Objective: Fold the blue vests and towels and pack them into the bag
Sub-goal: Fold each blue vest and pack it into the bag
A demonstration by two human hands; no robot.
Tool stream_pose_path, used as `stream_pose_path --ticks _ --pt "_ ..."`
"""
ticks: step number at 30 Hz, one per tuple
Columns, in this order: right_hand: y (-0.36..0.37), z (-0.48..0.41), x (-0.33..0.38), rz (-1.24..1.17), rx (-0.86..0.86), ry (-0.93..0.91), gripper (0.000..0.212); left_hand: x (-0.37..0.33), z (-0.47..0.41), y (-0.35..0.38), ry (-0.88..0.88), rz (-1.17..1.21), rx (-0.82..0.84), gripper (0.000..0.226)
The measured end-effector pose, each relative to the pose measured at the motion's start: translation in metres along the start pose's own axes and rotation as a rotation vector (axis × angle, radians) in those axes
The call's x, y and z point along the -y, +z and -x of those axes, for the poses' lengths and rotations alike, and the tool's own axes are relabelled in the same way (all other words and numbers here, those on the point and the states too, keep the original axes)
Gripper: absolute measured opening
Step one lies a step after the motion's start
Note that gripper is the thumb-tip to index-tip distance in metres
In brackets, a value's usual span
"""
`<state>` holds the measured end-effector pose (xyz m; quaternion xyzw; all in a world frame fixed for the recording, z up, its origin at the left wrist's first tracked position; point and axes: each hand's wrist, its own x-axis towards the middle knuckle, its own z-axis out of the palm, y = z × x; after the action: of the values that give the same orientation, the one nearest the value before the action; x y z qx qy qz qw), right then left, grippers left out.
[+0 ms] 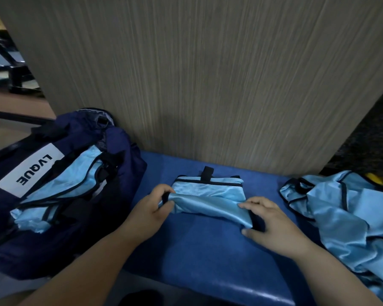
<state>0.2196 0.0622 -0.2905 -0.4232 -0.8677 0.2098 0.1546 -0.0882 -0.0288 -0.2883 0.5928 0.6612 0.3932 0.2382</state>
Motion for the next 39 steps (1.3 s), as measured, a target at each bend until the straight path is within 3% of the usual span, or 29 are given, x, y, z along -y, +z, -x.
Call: stream_pose_path --ticks 3,8,13,15,18,19,25,29,31,35,39 --pt "0.002 -0.003 -0.002 -0.025 -0.054 -0.013 0.054 0.0 -0.001 0.0 -0.012 0.066 0.021 0.014" --pt "0.001 -0.005 0.001 -0.122 -0.282 -0.145 0.018 0.0 -0.003 -0.003 -0.011 0.133 0.001 0.026" --pt "-0.003 -0.004 0.012 -0.127 -0.357 -0.209 0.022 -0.003 -0.004 -0.003 -0.051 0.142 -0.037 0.017" --pt "0.0 -0.004 0.013 -0.123 -0.31 -0.14 0.026 -0.003 -0.004 -0.002 -0.067 0.122 -0.04 0.017" --pt "0.006 -0.003 0.01 -0.128 -0.241 -0.001 0.063 -0.001 -0.006 0.002 -0.091 0.017 -0.048 0.02" --pt "0.007 -0.004 0.01 -0.123 -0.222 0.04 0.064 -0.001 -0.006 0.004 -0.094 -0.026 -0.051 0.021" --pt "0.001 -0.005 0.025 -0.032 -0.113 0.36 0.051 0.002 -0.002 0.007 -0.005 -0.306 -0.156 0.039" --pt "0.0 -0.002 0.032 -0.004 -0.32 0.344 0.03 0.0 0.001 0.005 0.224 -0.371 -0.238 0.025" --pt "0.003 -0.001 0.032 0.016 -0.413 0.217 0.033 -0.004 0.003 0.006 0.266 -0.359 -0.176 0.024" --pt "0.011 0.002 0.033 0.144 -0.431 -0.021 0.033 -0.012 0.006 0.008 0.077 -0.311 0.063 0.059" --pt "0.007 0.006 0.037 0.172 -0.28 0.077 0.044 -0.017 0.006 0.008 0.01 -0.383 0.186 0.074"
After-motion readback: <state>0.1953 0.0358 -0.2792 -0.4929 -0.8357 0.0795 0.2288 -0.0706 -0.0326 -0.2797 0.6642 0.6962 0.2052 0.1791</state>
